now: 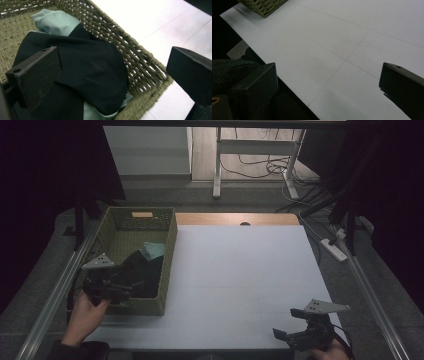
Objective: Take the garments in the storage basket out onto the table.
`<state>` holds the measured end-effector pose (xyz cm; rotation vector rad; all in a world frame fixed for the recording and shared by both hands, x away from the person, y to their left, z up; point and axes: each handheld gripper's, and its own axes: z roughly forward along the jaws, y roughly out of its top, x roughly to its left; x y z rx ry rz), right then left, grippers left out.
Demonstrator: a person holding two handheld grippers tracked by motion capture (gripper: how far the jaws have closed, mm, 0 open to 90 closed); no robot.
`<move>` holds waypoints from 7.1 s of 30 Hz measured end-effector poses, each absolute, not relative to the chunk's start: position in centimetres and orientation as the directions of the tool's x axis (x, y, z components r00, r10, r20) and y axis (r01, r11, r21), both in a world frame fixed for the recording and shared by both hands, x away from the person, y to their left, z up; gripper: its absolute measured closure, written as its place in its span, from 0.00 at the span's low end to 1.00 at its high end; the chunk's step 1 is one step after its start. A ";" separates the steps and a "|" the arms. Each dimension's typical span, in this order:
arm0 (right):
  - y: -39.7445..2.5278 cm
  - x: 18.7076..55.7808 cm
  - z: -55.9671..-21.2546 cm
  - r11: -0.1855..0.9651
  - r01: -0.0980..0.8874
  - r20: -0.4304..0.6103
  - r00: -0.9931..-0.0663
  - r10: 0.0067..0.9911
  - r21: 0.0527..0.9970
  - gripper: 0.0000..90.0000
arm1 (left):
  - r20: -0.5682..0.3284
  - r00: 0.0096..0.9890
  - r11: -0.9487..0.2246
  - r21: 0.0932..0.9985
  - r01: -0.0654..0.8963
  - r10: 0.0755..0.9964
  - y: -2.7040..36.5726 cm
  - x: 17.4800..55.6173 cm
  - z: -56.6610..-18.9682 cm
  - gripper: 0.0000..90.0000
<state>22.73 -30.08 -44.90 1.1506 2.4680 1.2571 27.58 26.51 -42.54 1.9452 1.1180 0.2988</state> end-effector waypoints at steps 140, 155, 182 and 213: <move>-30.3 23.0 -45.0 0.350 0.585 0.237 -0.700 0.674 0.732 0.02 | -0.076 0.676 -0.299 0.857 0.420 0.733 23.2 34.9 -24.9 0.90; -30.3 23.0 -45.0 0.345 0.587 0.242 -0.699 0.673 0.733 0.02 | -0.071 0.753 -0.332 0.868 0.370 0.654 17.9 36.7 -23.0 0.90; -30.5 22.9 -45.0 0.336 0.588 0.254 -0.700 0.667 0.736 0.02 | -0.061 0.868 -0.483 0.811 0.331 0.492 5.3 39.6 -28.6 0.89; -30.6 23.0 -45.0 0.332 0.593 0.268 -0.702 0.660 0.734 0.02 | -0.139 0.855 -0.610 0.644 0.461 0.499 -0.3 41.6 -43.3 0.85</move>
